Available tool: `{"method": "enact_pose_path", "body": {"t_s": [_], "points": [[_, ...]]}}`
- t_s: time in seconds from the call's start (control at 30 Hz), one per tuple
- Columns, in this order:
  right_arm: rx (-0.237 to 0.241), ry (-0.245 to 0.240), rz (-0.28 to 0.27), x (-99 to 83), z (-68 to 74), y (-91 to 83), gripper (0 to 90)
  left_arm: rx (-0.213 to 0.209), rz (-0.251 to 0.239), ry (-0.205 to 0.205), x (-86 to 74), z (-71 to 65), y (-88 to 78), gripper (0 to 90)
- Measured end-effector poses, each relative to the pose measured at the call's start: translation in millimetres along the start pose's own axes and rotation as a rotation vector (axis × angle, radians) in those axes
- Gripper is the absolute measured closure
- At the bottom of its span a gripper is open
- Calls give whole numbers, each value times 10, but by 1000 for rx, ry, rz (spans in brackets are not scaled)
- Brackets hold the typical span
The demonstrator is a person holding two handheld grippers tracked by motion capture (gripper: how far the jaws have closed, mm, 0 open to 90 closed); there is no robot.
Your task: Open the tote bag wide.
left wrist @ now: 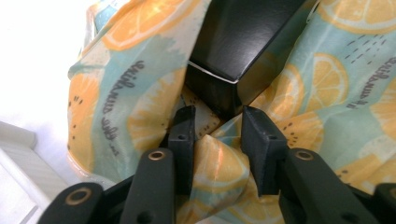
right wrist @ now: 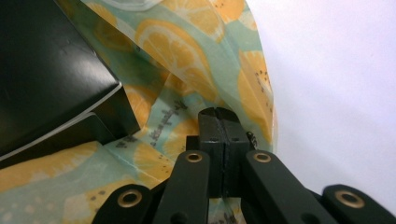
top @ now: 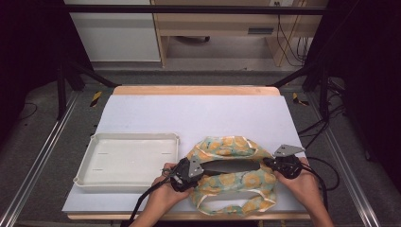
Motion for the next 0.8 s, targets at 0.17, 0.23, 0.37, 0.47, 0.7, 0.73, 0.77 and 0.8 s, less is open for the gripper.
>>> {"method": "enact_pose_path", "body": {"t_s": [0.17,0.23,0.37,0.47,0.7,0.73,0.77,0.8], "points": [[10,12,-9,-39,-6,24,900,4,4,14,-1,-42,-24,801],[19,19,-19,-58,-28,29,900,7,19,12,-13,-42,-29,850],[20,25,-27,-72,-37,35,900,-9,11,-14,-35,-29,-28,882],[18,25,-27,-73,-38,38,900,5,10,-4,-48,-33,-18,883],[11,17,-19,-83,-31,23,900,28,12,-8,-60,-26,20,885],[7,14,-18,-86,-29,18,900,24,17,-9,-63,-23,24,885],[2,15,-18,-93,-29,12,900,23,16,-10,-70,-15,31,885],[0,14,-15,-100,-36,1,900,24,18,-14,-72,-10,34,885]]}}
Point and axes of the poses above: each handheld gripper's, and its own axes: y roughly forward along the jaws, x roughly out of its top, z roughly to its left, the point moved 1 cm from there along y, roughly forward along the jaws, and after that the axes turned 5 degrees about y, right-handed, at the moved point
